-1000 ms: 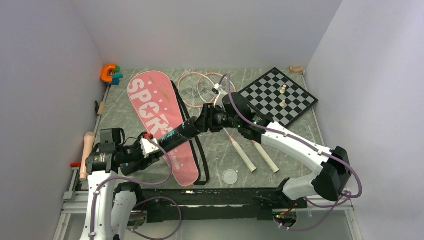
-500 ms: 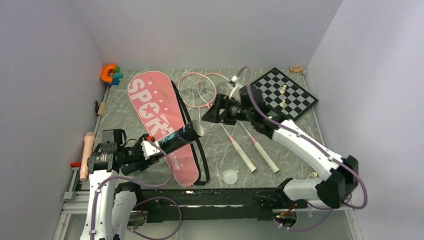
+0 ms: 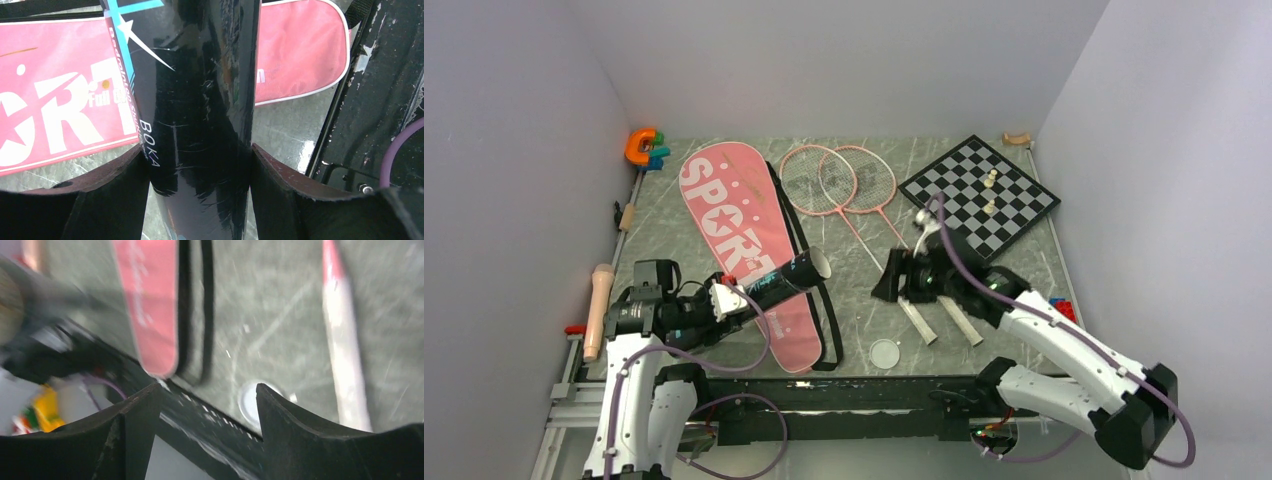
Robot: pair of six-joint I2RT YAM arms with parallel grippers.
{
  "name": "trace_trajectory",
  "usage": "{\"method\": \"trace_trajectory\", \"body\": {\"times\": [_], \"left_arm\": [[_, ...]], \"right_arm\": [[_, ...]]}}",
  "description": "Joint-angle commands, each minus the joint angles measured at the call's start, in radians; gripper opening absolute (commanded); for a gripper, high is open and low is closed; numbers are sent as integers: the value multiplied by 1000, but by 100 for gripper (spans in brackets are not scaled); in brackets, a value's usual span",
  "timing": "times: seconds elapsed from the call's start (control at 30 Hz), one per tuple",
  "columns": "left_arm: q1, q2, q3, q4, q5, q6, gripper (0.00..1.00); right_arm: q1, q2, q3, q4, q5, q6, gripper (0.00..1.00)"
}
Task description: Pack up the badminton gear
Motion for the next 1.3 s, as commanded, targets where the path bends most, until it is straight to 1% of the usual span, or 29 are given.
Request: {"method": "trace_trajectory", "body": {"times": [0.0,0.2,0.5,0.77,1.03,1.17,1.27], "left_arm": [[-1,5,-2,-7,46,78,0],[-1,1,-16,-13,-6,103,0],[-2,-42,-69,-16,-79,188,0],[-2,-38,-71,-15,-82,201,0],[-2,-31,-81,16,-79,199,0],[-1,-20,-76,26,-59,192,0],[-2,-19,-79,28,-45,196,0]], "right_arm": [[196,18,-96,-47,192,70,71],[351,89,-129,-18,299,125,64],[537,250,-173,52,413,219,59],[607,370,-168,84,479,245,50],[631,452,-186,139,474,262,37],[630,473,-183,135,476,263,27],[630,447,-166,101,486,252,16]]}}
